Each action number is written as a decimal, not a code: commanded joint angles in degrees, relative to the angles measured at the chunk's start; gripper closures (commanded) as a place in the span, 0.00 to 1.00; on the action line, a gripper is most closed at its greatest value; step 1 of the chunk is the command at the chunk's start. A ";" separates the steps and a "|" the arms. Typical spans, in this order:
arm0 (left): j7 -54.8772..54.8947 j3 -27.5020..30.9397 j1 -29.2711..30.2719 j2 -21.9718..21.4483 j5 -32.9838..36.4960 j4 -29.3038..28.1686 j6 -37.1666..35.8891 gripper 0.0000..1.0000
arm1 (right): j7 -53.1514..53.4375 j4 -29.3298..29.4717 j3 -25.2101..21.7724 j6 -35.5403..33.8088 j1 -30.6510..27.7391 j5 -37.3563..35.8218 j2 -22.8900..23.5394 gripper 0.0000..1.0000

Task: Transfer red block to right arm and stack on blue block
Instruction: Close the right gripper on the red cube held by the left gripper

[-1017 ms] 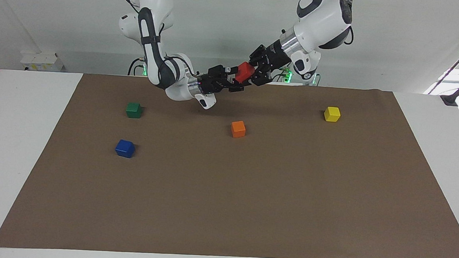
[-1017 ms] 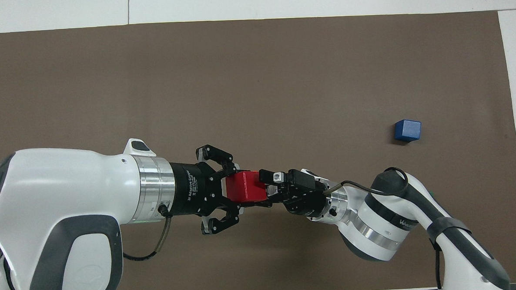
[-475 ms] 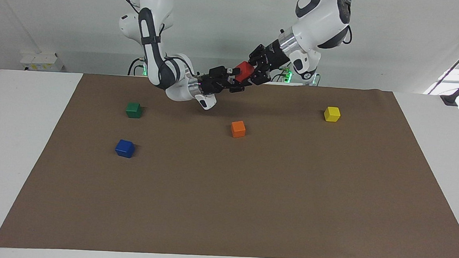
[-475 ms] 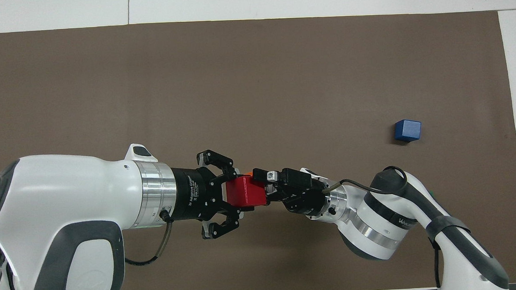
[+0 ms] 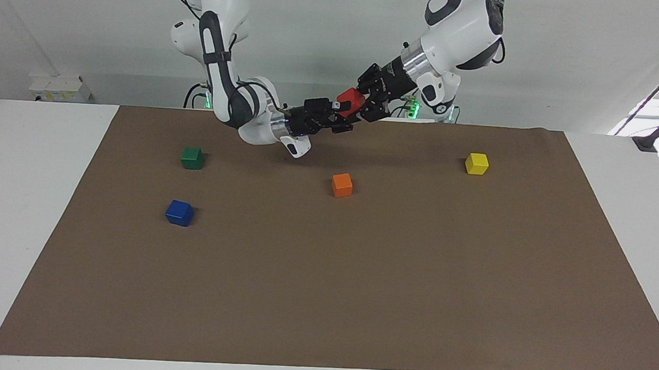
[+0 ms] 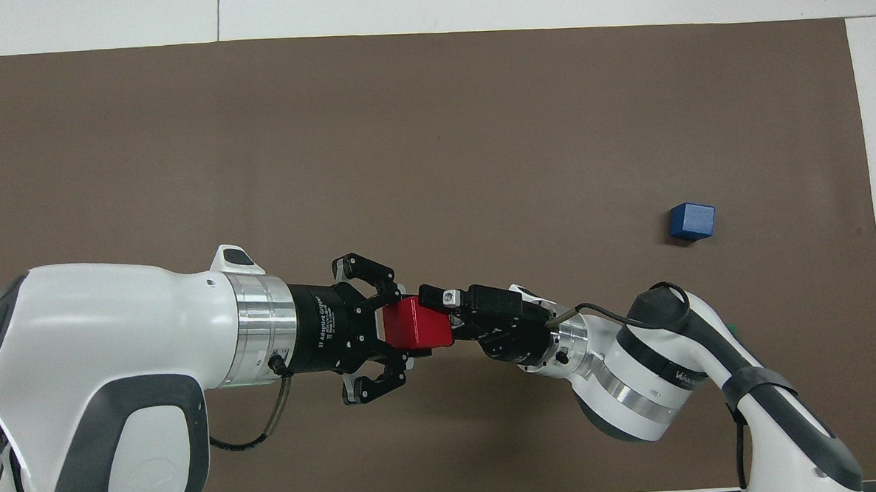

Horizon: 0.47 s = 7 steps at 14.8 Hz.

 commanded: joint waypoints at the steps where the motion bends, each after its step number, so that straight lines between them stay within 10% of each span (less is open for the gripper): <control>1: 0.39 0.40 -0.72 -1.90 0.16 -1.56 0.81 0.62 | 0.49 1.15 0.22 2.54 0.47 1.90 -0.14 1.00; 2: 0.39 0.32 -0.72 -1.81 0.25 -1.21 1.33 0.01 | 0.49 1.16 0.22 2.63 0.47 1.90 -0.22 1.00; 7: -0.14 0.58 0.16 -2.07 0.34 0.19 1.16 0.00 | 0.58 1.86 0.22 2.89 0.47 1.90 -0.14 1.00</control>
